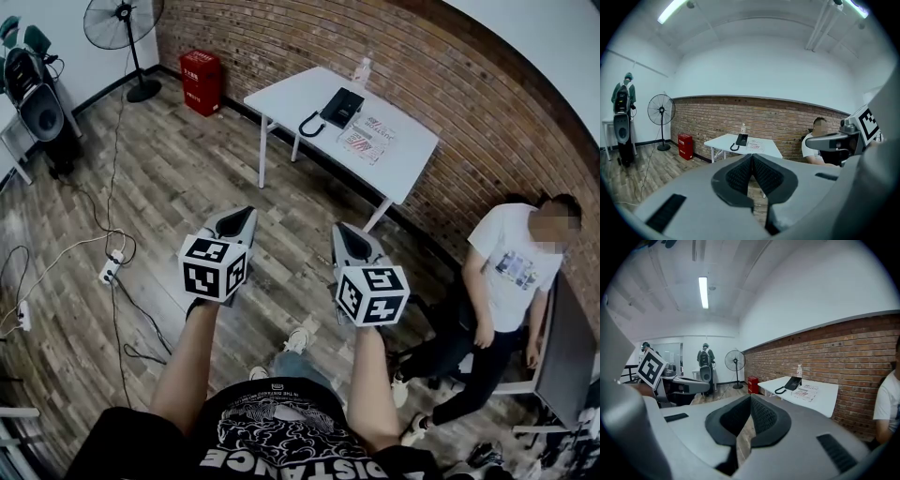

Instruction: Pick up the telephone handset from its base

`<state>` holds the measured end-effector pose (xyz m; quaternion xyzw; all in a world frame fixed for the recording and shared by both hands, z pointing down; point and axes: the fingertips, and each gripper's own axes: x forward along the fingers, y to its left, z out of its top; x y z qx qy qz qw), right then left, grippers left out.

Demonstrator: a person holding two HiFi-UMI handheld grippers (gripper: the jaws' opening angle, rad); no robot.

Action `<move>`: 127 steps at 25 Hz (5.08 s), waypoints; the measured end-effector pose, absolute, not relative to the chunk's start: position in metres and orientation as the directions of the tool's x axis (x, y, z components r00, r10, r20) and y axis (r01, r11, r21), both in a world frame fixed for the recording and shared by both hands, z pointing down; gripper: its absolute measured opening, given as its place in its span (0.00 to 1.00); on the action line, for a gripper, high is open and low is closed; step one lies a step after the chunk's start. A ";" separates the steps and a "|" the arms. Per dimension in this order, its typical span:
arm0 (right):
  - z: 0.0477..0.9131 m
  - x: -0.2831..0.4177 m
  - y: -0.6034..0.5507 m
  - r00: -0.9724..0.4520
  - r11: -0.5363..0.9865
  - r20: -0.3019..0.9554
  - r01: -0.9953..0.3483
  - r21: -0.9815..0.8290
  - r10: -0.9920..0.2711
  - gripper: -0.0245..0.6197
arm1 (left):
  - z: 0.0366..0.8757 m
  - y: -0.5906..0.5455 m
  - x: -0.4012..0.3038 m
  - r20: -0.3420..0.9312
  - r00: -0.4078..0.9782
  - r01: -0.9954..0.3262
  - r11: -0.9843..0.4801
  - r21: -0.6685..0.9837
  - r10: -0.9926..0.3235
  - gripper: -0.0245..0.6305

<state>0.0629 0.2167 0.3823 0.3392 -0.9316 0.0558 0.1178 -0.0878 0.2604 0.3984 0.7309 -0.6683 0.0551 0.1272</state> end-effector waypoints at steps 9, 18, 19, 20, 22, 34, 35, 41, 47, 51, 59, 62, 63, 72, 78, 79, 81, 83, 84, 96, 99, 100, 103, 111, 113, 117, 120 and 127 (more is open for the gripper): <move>0.392 0.038 0.153 -0.754 0.770 0.254 -0.636 -0.050 -0.606 0.04 | 0.402 0.195 -0.101 0.257 0.124 -0.990 -0.102 0.099 -0.958 0.05; 0.395 0.038 0.048 -0.756 0.769 0.258 -0.636 -0.071 -0.601 0.04 | 0.405 0.091 -0.106 0.274 0.116 -0.991 -0.093 0.097 -0.955 0.06; 0.395 0.039 0.037 -0.755 0.768 0.259 -0.636 -0.071 -0.602 0.04 | 0.404 0.080 -0.105 0.277 0.118 -0.991 -0.094 0.097 -0.954 0.06; 0.394 0.040 0.025 -0.755 0.767 0.259 -0.637 -0.073 -0.602 0.04 | 0.404 0.068 -0.103 0.279 0.120 -0.991 -0.096 0.096 -0.953 0.06; 0.392 0.043 0.002 -0.756 0.767 0.258 -0.637 -0.079 -0.601 0.04 | 0.401 0.043 -0.100 0.283 0.124 -0.990 -0.101 0.095 -0.951 0.08; 0.394 0.065 -0.105 -0.759 0.769 0.269 -0.633 -0.090 -0.593 0.04 | 0.402 -0.071 -0.073 0.306 0.140 -0.988 -0.114 0.101 -0.942 0.18; 0.394 0.067 -0.110 -0.760 0.769 0.267 -0.633 -0.093 -0.593 0.04 | 0.402 -0.077 -0.072 0.309 0.139 -0.989 -0.114 0.098 -0.941 0.19; 0.396 0.072 -0.137 -0.763 0.768 0.255 -0.632 -0.102 -0.594 0.04 | 0.403 -0.107 -0.064 0.317 0.147 -0.989 -0.127 0.082 -0.937 0.22; 0.397 0.070 -0.167 -0.760 0.767 0.257 -0.634 -0.095 -0.596 0.04 | 0.412 -0.139 -0.064 0.332 0.163 -0.986 -0.142 0.088 -0.929 0.25; 0.401 0.060 -0.187 -0.756 0.765 0.263 -0.638 -0.089 -0.599 0.04 | 0.418 -0.159 -0.073 0.337 0.176 -0.984 -0.155 0.089 -0.925 0.27; 0.410 0.026 -0.236 -0.732 0.748 0.290 -0.660 -0.073 -0.617 0.04 | 0.437 -0.221 -0.101 0.356 0.251 -0.968 -0.222 0.121 -0.900 0.28; 0.413 0.013 -0.261 -0.708 0.725 0.300 -0.685 -0.072 -0.639 0.04 | 0.442 -0.252 -0.112 0.368 0.295 -0.955 -0.266 0.130 -0.882 0.28; 0.414 0.007 -0.271 -0.702 0.719 0.303 -0.691 -0.072 -0.644 0.04 | 0.444 -0.263 -0.116 0.372 0.307 -0.952 -0.278 0.132 -0.876 0.28; 0.428 -0.038 -0.344 -0.642 0.662 0.344 -0.746 -0.075 -0.685 0.04 | 0.470 -0.354 -0.151 0.400 0.428 -0.904 -0.384 0.188 -0.810 0.29; 0.432 -0.063 -0.384 -0.616 0.642 0.368 -0.764 -0.064 -0.696 0.04 | 0.489 -0.402 -0.166 0.416 0.516 -0.856 -0.453 0.247 -0.749 0.32; 0.433 -0.065 -0.390 -0.609 0.637 0.373 -0.769 -0.061 -0.700 0.04 | 0.493 -0.409 -0.167 0.418 0.535 -0.845 -0.468 0.259 -0.734 0.32; 0.435 -0.067 -0.401 -0.592 0.623 0.382 -0.780 -0.051 -0.710 0.04 | 0.501 -0.423 -0.168 0.418 0.577 -0.816 -0.497 0.294 -0.701 0.32; 0.436 -0.069 -0.412 -0.576 0.611 0.388 -0.791 -0.043 -0.719 0.04 | 0.510 -0.436 -0.171 0.416 0.621 -0.784 -0.518 0.342 -0.665 0.33; 0.436 -0.071 -0.417 -0.571 0.605 0.390 -0.795 -0.041 -0.723 0.04 | 0.515 -0.442 -0.174 0.414 0.640 -0.768 -0.523 0.369 -0.647 0.33; 0.448 -0.079 -0.464 -0.500 0.537 0.413 -0.843 -0.031 -0.761 0.04 | 0.564 -0.492 -0.173 0.377 0.865 -0.501 -0.580 0.642 -0.330 0.37; 0.454 -0.080 -0.471 -0.483 0.521 0.419 -0.853 -0.026 -0.769 0.04 | 0.571 -0.499 -0.173 0.346 0.897 -0.443 -0.567 0.695 -0.276 0.37; 0.456 -0.080 -0.473 -0.477 0.516 0.420 -0.857 -0.025 -0.772 0.04 | 0.572 -0.502 -0.172 0.338 0.904 -0.427 -0.566 0.705 -0.262 0.37; 0.462 -0.078 -0.477 -0.461 0.500 0.430 -0.866 -0.026 -0.776 0.04 | 0.576 -0.510 -0.167 0.314 0.923 -0.386 -0.557 0.736 -0.224 0.37; 0.471 -0.071 -0.485 -0.420 0.451 0.443 -0.892 -0.041 -0.792 0.04 | 0.581 -0.521 -0.157 0.264 0.956 -0.292 -0.509 0.810 -0.128 0.37; 0.475 -0.071 -0.486 -0.416 0.445 0.447 -0.894 -0.044 -0.792 0.04 | 0.584 -0.522 -0.153 0.266 0.958 -0.282 -0.505 0.816 -0.106 0.35; 0.480 -0.069 -0.486 -0.406 0.436 0.460 -0.899 -0.047 -0.789 0.04 | 0.585 -0.526 -0.151 0.250 0.964 -0.262 -0.475 0.840 -0.088 0.19; 0.483 -0.063 -0.486 -0.392 0.419 0.464 -0.907 -0.048 -0.794 0.04 | 0.585 -0.526 -0.150 0.232 0.970 -0.241 -0.422 0.874 -0.072 0.17; 0.486 -0.063 -0.484 -0.392 0.415 0.464 -0.908 -0.057 -0.794 0.04 | 0.584 -0.526 -0.150 0.238 0.968 -0.251 -0.421 0.871 -0.084 0.16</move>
